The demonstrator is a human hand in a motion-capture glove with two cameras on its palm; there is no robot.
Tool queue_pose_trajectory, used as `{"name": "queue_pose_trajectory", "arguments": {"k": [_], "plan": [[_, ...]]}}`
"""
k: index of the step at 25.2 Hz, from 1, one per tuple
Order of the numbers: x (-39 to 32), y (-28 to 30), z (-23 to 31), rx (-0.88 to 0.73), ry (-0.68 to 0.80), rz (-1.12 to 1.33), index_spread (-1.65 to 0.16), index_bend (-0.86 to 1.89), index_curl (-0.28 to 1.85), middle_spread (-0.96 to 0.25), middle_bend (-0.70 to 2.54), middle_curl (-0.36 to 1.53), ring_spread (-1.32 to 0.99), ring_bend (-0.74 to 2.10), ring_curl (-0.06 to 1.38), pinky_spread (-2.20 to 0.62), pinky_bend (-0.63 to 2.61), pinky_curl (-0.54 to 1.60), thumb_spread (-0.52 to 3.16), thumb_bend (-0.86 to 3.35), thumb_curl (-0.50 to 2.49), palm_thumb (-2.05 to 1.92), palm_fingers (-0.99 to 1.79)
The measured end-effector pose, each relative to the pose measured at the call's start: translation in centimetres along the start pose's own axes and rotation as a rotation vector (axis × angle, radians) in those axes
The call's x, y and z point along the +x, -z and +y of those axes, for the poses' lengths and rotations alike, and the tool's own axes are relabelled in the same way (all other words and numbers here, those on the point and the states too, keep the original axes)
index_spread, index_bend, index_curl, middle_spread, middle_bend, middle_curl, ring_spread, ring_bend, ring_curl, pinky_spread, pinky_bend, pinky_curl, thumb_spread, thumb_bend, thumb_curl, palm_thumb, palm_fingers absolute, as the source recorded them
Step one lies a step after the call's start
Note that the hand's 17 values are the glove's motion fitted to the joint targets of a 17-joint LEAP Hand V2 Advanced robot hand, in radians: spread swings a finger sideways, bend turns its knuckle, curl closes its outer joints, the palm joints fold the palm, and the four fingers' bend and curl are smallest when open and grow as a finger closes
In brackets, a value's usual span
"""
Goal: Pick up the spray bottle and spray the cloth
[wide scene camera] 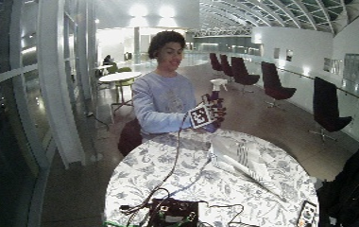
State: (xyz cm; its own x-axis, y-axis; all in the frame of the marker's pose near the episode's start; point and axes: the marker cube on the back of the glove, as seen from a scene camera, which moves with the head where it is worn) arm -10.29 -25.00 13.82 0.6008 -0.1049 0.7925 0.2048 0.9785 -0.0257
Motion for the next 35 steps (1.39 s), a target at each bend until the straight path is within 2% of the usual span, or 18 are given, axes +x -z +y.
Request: {"name": "queue_pose_trajectory", "arguments": {"k": [3,11,17,22,26,30,35], "plan": [[1.4,-1.8,0.5,-0.072,0.011,-0.008,-0.34,0.07,0.09,-0.01,0.43,0.45,0.05,0.69,0.4,0.26,0.49,0.36,1.0,-0.03,0.48,0.74,0.7],[4.2,-3.4,-0.4,-0.023,-0.009,0.06,-0.35,0.07,0.1,-0.02,0.42,0.45,0.04,0.68,0.4,0.26,0.46,0.35,1.0,-0.03,0.48,0.73,0.68],[4.2,-3.8,2.3,-0.196,-0.014,0.007,-0.34,0.08,0.12,-0.03,0.41,0.44,0.03,0.66,0.39,0.26,0.44,0.35,1.0,-0.03,0.47,0.73,0.68],[3.9,-3.8,1.6,-0.054,-0.028,0.005,-0.35,0.09,0.13,-0.03,0.38,0.43,0.02,0.6,0.38,0.27,0.4,0.35,1.0,-0.03,0.46,0.72,0.52],[1.7,-1.7,3.5,0.041,-0.003,0.068,-0.37,0.1,0.14,-0.01,0.35,0.43,0.04,0.52,0.37,0.27,0.45,0.36,1.01,-0.03,0.44,0.71,0.41],[0.1,2.4,7.2,0.092,0.002,0.305,-0.36,0.11,0.15,-0.01,0.37,0.42,0.03,0.51,0.34,0.26,0.42,0.34,1.01,-0.03,0.43,0.7,0.49],[-1.5,8.2,13.1,0.098,-0.068,0.545,-0.35,0.14,0.17,-0.02,0.38,0.41,0.02,0.51,0.33,0.26,0.37,0.33,1.02,-0.03,0.42,0.71,0.57]]}}
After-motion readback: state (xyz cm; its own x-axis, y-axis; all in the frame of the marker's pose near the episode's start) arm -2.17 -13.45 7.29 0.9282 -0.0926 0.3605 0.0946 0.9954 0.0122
